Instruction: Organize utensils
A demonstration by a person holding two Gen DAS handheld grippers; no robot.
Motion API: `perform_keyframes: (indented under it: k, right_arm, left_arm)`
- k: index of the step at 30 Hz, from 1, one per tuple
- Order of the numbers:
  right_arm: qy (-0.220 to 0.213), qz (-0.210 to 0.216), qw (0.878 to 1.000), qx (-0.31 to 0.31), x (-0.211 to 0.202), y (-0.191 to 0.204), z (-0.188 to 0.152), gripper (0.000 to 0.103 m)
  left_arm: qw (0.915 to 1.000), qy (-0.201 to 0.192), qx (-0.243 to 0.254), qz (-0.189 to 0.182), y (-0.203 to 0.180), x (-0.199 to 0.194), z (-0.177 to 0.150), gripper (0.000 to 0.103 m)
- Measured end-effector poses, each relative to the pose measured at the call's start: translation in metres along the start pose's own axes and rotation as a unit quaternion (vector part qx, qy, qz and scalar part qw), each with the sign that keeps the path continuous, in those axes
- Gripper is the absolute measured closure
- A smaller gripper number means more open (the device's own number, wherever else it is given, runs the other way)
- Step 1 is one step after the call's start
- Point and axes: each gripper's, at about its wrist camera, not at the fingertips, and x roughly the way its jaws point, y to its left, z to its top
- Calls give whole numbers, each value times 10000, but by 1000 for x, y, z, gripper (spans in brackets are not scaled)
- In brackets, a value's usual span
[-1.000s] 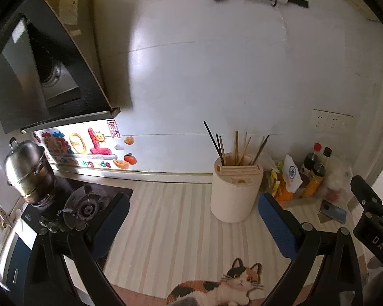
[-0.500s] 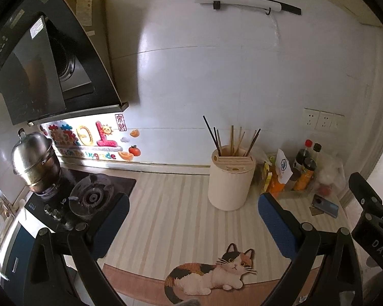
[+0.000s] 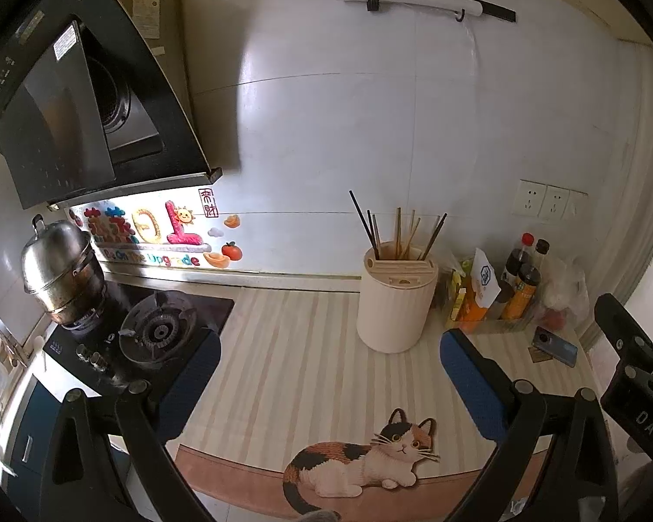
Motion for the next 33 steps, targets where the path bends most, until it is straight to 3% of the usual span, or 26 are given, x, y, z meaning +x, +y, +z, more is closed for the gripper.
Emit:
perform_keyframes:
  k: [33]
  right_arm:
    - [109, 41, 9999, -47, 8, 7, -1, 0]
  left_arm:
    - [10000, 13, 48, 25, 8, 5, 3, 0]
